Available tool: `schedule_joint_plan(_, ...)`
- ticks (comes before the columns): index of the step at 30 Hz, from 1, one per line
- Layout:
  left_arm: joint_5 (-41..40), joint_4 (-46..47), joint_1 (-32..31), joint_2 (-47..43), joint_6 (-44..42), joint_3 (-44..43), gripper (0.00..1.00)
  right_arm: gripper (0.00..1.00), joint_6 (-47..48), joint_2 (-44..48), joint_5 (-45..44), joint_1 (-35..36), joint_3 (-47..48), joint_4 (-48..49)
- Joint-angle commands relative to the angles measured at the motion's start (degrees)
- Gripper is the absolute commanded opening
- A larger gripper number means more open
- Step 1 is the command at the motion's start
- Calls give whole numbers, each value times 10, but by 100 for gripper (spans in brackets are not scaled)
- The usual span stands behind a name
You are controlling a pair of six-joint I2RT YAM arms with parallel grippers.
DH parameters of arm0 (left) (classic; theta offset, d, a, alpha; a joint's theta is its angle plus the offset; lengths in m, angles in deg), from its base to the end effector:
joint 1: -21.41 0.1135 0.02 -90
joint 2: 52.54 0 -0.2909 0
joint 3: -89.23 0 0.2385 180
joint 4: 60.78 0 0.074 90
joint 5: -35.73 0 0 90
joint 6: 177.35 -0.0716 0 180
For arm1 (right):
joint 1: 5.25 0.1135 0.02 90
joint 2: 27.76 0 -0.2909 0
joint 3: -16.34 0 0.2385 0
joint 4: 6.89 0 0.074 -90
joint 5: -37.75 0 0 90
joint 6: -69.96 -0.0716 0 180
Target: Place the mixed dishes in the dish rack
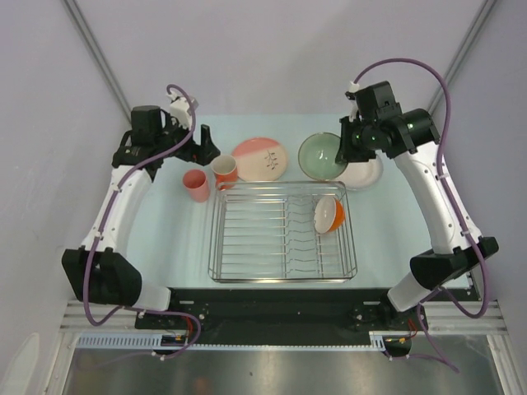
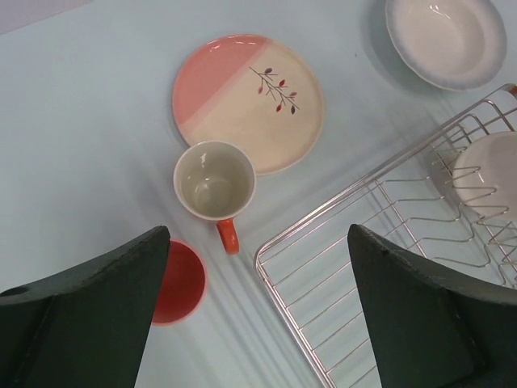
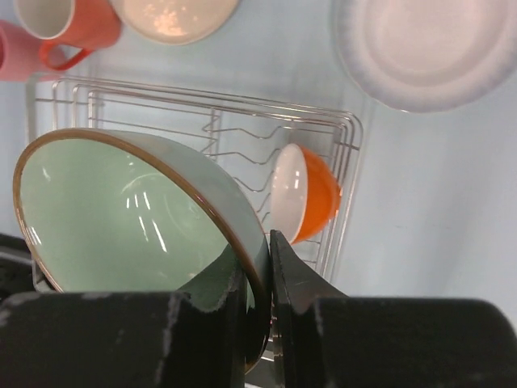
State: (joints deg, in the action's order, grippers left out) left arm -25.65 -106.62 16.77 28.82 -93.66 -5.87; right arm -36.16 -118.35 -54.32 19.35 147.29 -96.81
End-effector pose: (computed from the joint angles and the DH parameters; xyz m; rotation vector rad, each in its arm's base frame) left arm 0.3201 -0.0604 0.3850 0.4896 2.0384 -0.5127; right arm 0.2731 0.1222 0.4481 -0.1652 2.4486 0.2729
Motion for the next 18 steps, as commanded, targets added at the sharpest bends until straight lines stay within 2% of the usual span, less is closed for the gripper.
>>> schedule_joint_plan(1, -8, -3, 10, -28, -15, 2, 98, 0, 21, 8, 134, -31, 39, 73)
schedule_joint_plan(5, -9, -5, 10, -31, -16, 0, 98, 0, 21, -6, 277, -53, 42, 102)
schedule_joint_plan(10, -14, -7, 11, -35, -21, 0, 98, 0, 21, -17, 352, -52, 25, 112)
schedule_joint_plan(15, -13, -8, 15, -38, -24, 4, 98, 0, 23, 12, 346, -70, -15, 110)
schedule_joint_plan(17, -10, -8, 15, -37, -23, 5, 98, 0, 35, 27, 281, -68, -34, 90)
schedule_joint_plan(18, -8, -7, 15, -36, -21, 4, 98, 0, 52, 34, 209, -61, -64, 83)
